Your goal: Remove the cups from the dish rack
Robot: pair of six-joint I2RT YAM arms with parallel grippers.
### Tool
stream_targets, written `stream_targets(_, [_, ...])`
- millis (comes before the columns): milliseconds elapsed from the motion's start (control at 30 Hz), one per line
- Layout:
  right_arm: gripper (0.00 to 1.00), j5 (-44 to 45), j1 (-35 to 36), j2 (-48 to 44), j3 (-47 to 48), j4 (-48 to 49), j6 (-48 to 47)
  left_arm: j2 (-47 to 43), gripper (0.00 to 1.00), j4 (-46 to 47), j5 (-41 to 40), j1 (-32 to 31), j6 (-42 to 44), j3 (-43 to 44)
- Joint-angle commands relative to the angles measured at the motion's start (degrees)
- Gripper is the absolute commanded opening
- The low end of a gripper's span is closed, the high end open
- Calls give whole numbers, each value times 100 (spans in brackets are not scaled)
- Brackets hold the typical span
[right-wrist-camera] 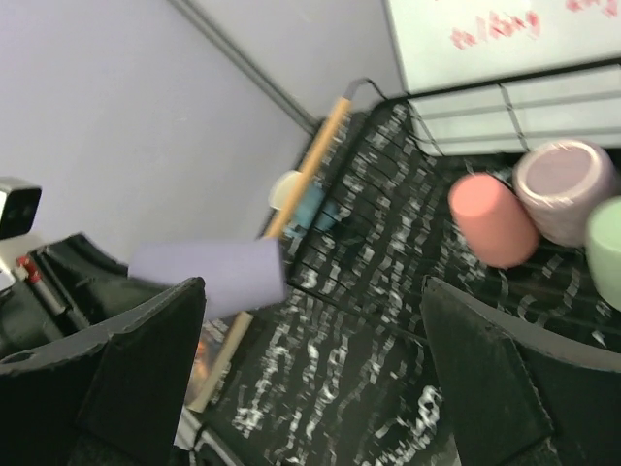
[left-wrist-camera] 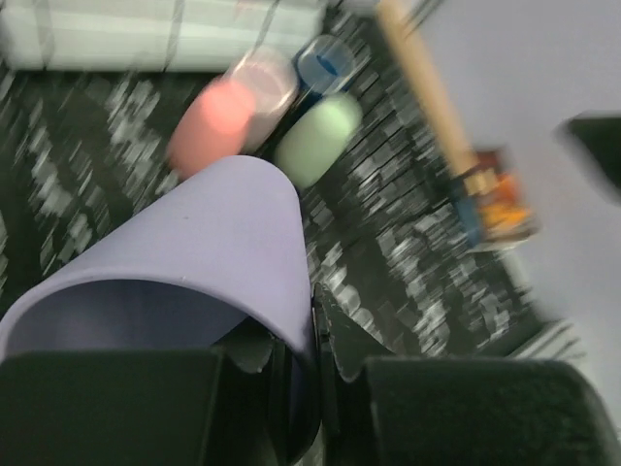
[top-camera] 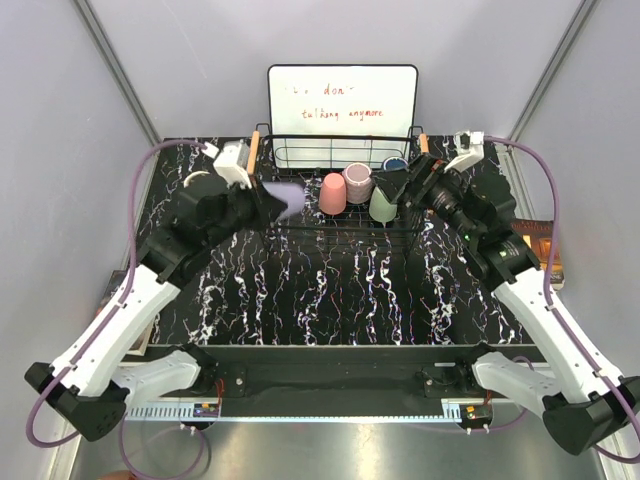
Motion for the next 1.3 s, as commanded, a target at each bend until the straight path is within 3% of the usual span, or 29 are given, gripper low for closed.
stream_targets(0, [100,668,-1,141,43,-853,-390,146,0,-2384,-1252,-244,201,62])
stream_targets(233, [100,844,8,308,-45,-967,-487,50,0,-3307,-1992,-903,-54,61])
stream_targets(467, [100,852,17,458,-141,-959,-470,866,0,-3941,-2529,-1922,-159,54])
stream_targets(933, [100,633,8,633,-370,-906,-434,2141,0,-2334,-1352,-1959,174,-509])
stream_targets(1267, [100,659,-1,721,-361,-897,-522,2563,0,-1964,-614,-1836,113,-658])
